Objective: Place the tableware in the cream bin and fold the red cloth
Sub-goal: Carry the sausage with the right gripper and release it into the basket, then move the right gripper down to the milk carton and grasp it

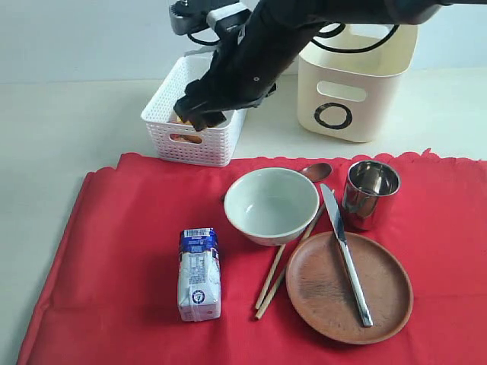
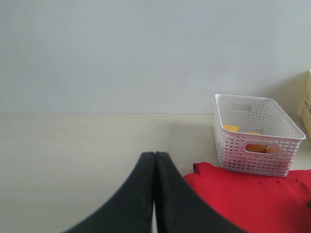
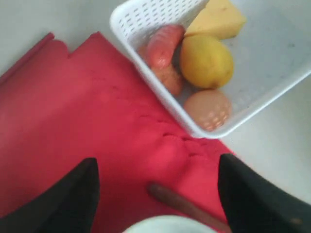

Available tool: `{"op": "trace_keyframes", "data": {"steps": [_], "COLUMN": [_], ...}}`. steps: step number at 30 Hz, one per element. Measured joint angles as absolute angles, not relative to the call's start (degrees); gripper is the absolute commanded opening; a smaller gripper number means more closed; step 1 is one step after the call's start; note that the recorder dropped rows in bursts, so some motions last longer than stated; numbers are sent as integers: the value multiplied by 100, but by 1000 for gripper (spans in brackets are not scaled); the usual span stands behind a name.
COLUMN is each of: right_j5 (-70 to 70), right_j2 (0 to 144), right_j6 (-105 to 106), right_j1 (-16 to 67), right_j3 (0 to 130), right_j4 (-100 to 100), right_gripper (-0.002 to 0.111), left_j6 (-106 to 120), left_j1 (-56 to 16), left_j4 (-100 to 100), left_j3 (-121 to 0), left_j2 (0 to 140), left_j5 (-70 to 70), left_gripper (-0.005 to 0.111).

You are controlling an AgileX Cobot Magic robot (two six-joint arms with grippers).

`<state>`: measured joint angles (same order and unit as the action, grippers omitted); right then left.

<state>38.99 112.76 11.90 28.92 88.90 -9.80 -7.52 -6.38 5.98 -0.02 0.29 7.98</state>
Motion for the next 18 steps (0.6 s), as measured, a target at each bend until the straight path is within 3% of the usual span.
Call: {"op": "trace_keyframes", "data": {"steps": [7, 18], "right_j5": [4705, 5313], "right_j2": [11276, 11276], "right_j6": [1738, 1316], "right_j1": [3095, 4227], "right_j3": [8890, 8890], "right_j4": [-1457, -1282], "right_gripper": [66, 66], "left_j6": [-752, -752], "left_j1": [-638, -638], "left_j4": [598, 598], "left_j3": [-2, -2], "left_j2": [29, 29], "left_j5": [798, 798], "left_gripper": [1, 1]}}
